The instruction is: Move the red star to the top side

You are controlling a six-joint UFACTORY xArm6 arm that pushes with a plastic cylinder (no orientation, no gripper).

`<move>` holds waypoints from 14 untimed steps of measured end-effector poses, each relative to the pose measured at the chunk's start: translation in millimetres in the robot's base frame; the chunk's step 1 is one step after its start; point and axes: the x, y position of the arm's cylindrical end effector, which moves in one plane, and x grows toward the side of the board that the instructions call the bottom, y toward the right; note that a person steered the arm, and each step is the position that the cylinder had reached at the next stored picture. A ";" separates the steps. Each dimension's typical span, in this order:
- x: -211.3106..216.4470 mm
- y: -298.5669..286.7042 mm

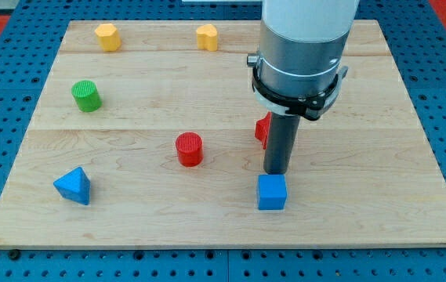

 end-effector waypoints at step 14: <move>-67.9 34.1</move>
